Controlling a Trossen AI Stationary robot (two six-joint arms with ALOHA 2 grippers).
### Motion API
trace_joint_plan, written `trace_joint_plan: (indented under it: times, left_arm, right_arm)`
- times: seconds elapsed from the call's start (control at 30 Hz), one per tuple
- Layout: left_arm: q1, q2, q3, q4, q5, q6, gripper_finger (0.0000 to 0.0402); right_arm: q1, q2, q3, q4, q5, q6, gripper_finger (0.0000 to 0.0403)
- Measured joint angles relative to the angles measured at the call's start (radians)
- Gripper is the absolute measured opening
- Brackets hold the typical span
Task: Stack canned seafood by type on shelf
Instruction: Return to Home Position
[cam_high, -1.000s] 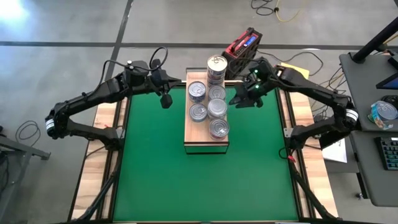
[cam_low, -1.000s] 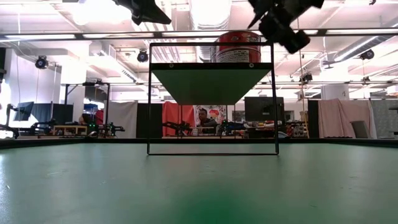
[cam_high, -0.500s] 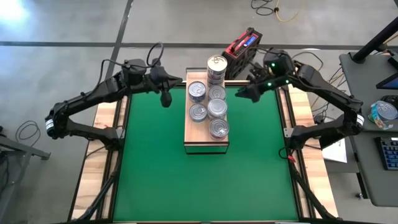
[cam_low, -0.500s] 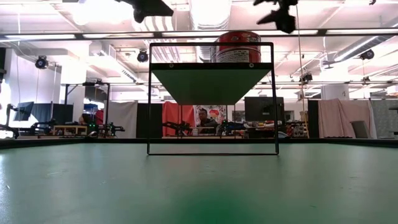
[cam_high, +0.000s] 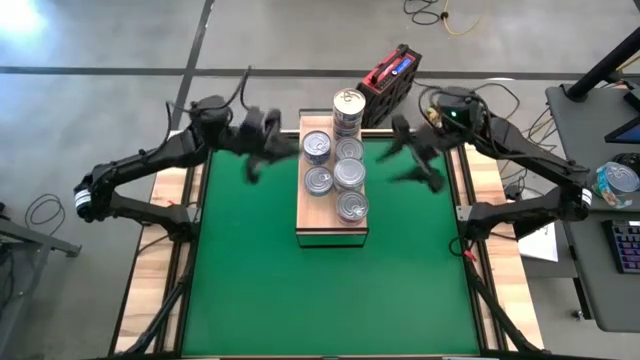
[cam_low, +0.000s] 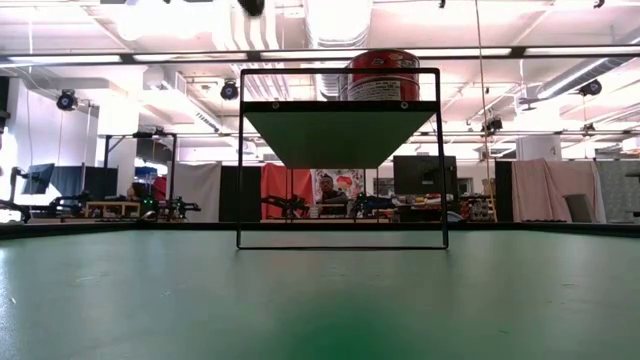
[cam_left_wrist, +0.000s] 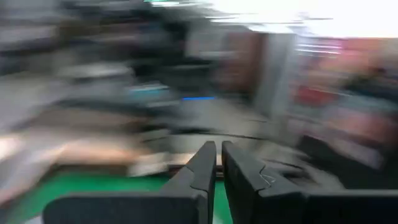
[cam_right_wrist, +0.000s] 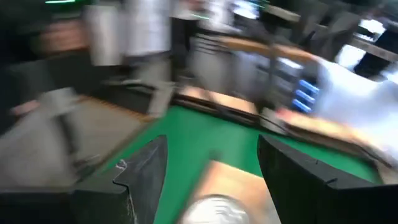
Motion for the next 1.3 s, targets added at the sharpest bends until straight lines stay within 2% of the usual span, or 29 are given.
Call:
trace_joint_plan:
  times: [0.07, 0.1, 0.13, 0.17, 0.3, 0.53, 0.7, 1.03, 1.2, 1.3]
  left_arm:
    - [-0.007, -0.031, -0.067, 0.135, 0.279, -0.009, 0.0014]
    - [-0.018, -0.053, -0.105, 0.205, 0.345, -0.015, 0.0015]
    - [-0.023, -0.083, -0.146, 0.261, 0.358, -0.016, 0.0016]
    - [-0.023, -0.116, -0.190, 0.308, 0.336, -0.015, 0.0016]
    - [-0.009, -0.271, -0.353, 0.386, 0.121, -0.007, 0.0016]
    - [-0.010, -0.582, -0.554, 0.399, 0.014, 0.028, 0.0016]
    - [-0.011, -0.777, -0.662, 0.318, -0.083, 0.092, 0.0016]
    - [-0.011, -1.101, -0.902, 0.312, -0.104, 0.095, 0.0016]
    - [-0.011, -1.194, -1.036, 0.312, -0.105, 0.130, 0.0016]
    - [-0.011, -1.189, -1.119, 0.345, -0.113, 0.146, 0.0016]
  right_arm:
    - [-0.012, -0.044, -0.069, -0.014, -0.137, -0.108, 0.0241]
    - [-0.018, -0.068, -0.109, -0.021, -0.149, -0.154, 0.0242]
    - [-0.025, -0.091, -0.153, -0.020, -0.147, -0.195, 0.0242]
    - [-0.029, -0.110, -0.197, -0.010, -0.141, -0.226, 0.0242]
    - [-0.052, -0.187, -0.360, 0.075, -0.156, -0.281, 0.0238]
    - [-0.059, -0.361, -0.543, 0.158, -0.175, -0.229, 0.0231]
    - [-0.059, -0.469, -0.643, 0.202, -0.176, -0.262, 0.0238]
    - [-0.059, -0.579, -0.810, 0.358, -0.176, -0.231, 0.0251]
    - [-0.059, -0.587, -0.885, 0.387, -0.177, -0.306, 0.0245]
    - [-0.059, -0.584, -0.949, 0.411, -0.202, -0.343, 0.0239]
